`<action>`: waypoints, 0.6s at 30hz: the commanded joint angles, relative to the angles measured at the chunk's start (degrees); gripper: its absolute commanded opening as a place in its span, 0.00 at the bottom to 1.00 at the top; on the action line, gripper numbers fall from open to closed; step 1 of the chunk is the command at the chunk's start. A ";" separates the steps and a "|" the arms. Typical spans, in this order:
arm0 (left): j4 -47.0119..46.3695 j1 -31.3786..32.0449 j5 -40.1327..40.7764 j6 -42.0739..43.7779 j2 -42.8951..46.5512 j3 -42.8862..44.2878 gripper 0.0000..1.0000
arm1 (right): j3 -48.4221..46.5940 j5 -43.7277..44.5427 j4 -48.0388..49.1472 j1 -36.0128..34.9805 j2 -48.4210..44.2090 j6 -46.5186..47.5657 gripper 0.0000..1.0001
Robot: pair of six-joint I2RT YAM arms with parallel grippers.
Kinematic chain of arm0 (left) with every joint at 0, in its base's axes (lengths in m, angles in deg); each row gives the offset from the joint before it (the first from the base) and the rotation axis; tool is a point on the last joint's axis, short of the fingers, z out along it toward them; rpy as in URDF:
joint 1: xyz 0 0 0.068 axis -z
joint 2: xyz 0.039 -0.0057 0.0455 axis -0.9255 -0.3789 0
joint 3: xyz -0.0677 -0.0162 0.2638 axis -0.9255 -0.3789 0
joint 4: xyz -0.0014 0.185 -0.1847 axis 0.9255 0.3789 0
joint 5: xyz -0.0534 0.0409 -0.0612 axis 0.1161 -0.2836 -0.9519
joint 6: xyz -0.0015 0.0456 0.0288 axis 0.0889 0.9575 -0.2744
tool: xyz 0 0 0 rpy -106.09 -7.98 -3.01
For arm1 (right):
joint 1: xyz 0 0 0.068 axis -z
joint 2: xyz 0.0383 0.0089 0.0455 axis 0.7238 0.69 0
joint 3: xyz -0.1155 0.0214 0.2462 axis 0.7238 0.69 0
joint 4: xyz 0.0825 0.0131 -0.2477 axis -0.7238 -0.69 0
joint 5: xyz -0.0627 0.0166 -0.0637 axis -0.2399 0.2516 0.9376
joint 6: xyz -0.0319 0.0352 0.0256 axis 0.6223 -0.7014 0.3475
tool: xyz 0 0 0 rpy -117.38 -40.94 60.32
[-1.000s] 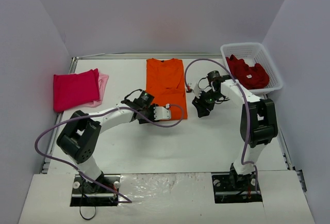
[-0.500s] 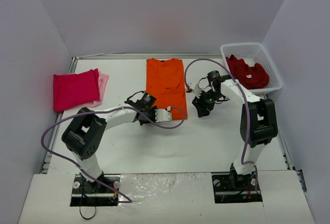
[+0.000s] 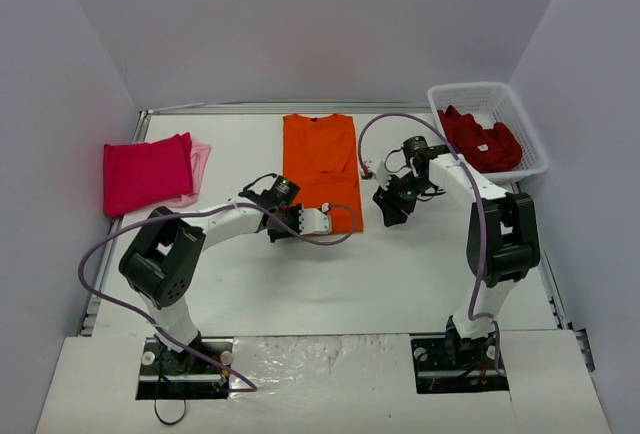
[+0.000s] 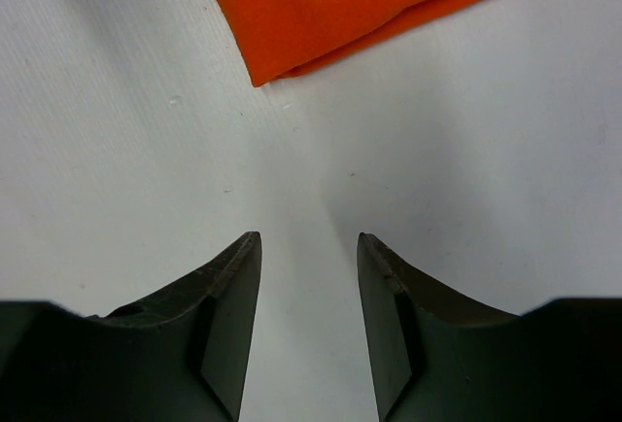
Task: Fold and stack the t-shirts
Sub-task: Grab one side of the 2/3 rectangular tshirt with both arms
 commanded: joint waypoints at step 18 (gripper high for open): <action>22.25 -8.37 -19.39 -0.46 -5.11 13.29 0.02 | 8.64 3.27 5.28 -10.90 -14.60 6.51 0.42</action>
